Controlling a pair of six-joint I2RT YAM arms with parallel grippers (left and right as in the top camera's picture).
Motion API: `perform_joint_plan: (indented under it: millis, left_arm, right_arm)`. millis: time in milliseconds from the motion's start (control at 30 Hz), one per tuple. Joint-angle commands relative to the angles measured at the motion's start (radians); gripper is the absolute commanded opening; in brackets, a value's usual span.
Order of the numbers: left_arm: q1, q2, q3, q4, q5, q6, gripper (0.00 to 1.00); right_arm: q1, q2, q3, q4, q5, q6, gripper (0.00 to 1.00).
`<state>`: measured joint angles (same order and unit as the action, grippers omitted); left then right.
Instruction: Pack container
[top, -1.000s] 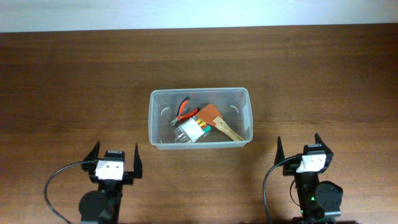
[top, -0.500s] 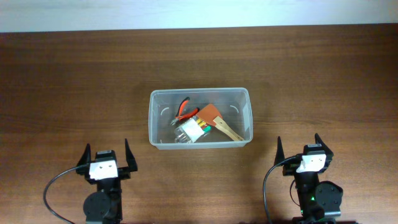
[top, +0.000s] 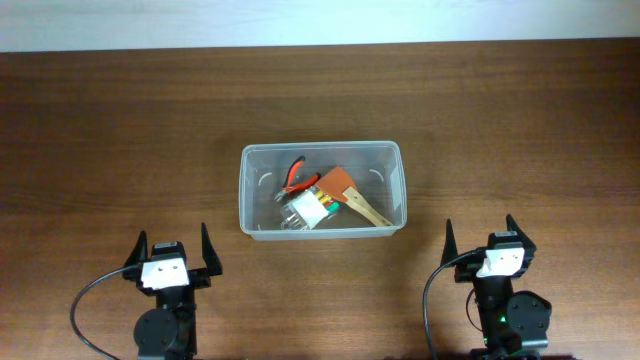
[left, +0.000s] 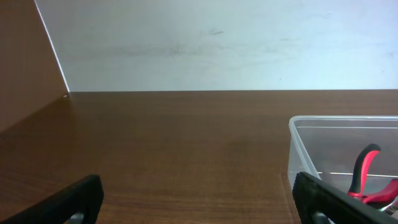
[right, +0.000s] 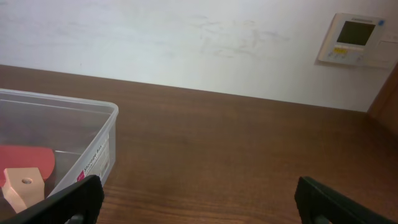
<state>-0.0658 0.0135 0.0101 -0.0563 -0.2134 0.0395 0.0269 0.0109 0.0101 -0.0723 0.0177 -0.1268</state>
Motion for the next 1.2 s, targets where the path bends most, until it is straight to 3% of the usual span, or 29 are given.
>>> perform_joint_plan:
  millis: [0,1167]
  left_arm:
    - [-0.003,-0.008,-0.001,-0.005,0.015,-0.014,0.99]
    - [-0.003,-0.008,-0.001,-0.005,0.015,-0.014,0.99]
  right_arm:
    - [0.006,-0.005,-0.005,-0.01,0.002,0.013,0.99]
    - [-0.008,-0.005,-0.005,-0.009,0.001,0.012,0.99]
